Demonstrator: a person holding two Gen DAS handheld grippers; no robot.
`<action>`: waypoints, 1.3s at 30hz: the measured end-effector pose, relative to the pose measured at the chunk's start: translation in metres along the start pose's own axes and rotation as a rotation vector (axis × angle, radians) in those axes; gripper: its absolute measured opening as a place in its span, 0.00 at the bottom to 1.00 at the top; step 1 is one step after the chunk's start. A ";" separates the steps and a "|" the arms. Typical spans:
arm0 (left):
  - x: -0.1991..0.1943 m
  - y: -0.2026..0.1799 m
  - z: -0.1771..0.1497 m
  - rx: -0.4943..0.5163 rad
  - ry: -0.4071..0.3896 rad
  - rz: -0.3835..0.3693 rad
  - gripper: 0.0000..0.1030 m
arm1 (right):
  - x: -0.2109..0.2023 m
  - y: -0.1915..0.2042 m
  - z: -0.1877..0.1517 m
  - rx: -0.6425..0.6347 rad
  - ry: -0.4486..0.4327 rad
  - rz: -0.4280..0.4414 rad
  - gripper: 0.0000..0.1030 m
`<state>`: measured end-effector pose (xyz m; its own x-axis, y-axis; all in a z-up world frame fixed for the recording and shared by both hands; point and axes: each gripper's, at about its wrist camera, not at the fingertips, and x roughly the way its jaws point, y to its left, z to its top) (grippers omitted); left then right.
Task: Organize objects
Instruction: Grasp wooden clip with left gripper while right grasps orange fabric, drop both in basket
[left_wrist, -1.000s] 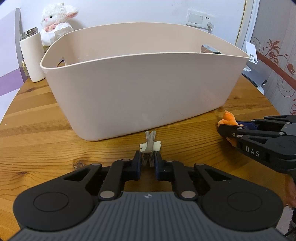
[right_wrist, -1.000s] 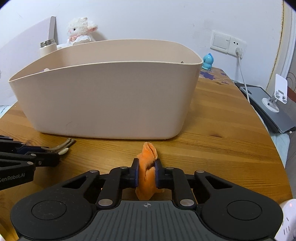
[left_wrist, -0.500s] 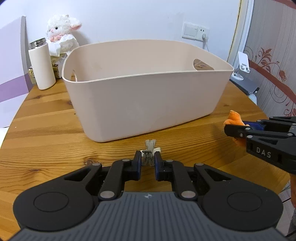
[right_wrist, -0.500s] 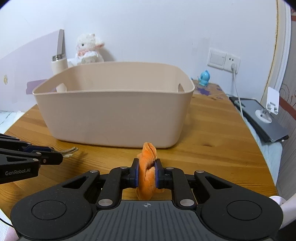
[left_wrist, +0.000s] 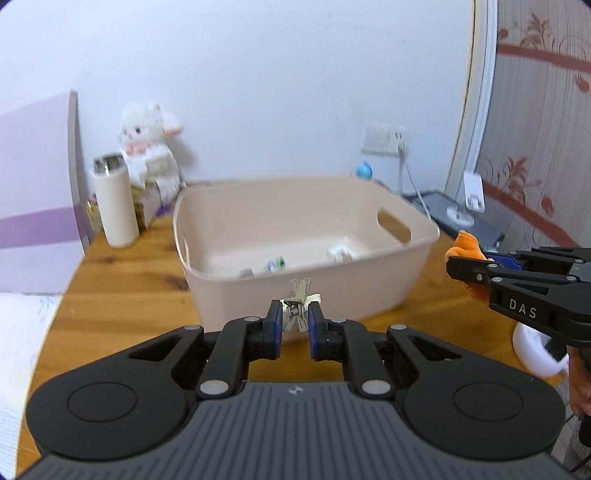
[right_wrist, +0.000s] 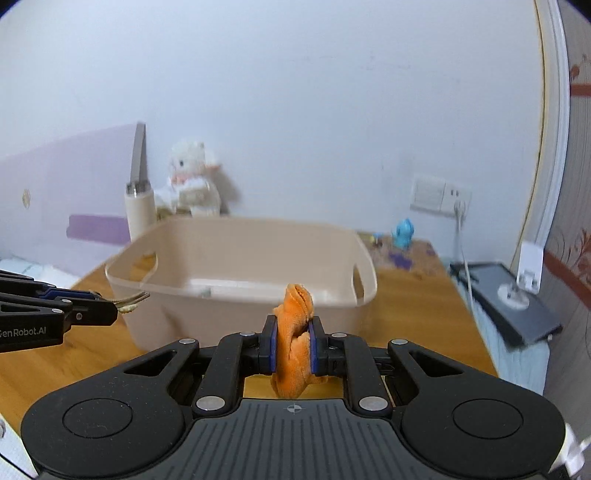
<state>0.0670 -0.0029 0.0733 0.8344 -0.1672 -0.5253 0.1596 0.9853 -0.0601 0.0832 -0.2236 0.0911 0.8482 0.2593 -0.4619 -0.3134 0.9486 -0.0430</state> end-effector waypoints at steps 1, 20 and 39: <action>-0.001 0.001 0.004 0.001 -0.012 0.005 0.15 | -0.001 0.000 0.004 -0.001 -0.013 0.000 0.15; 0.087 0.018 0.072 -0.005 0.024 0.112 0.15 | 0.060 0.002 0.055 0.016 -0.031 -0.018 0.15; 0.155 0.018 0.058 0.021 0.266 0.166 0.40 | 0.126 0.002 0.035 -0.013 0.177 -0.031 0.37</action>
<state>0.2299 -0.0127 0.0403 0.6832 0.0132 -0.7301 0.0458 0.9971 0.0610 0.2044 -0.1830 0.0636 0.7696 0.1929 -0.6086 -0.2945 0.9530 -0.0704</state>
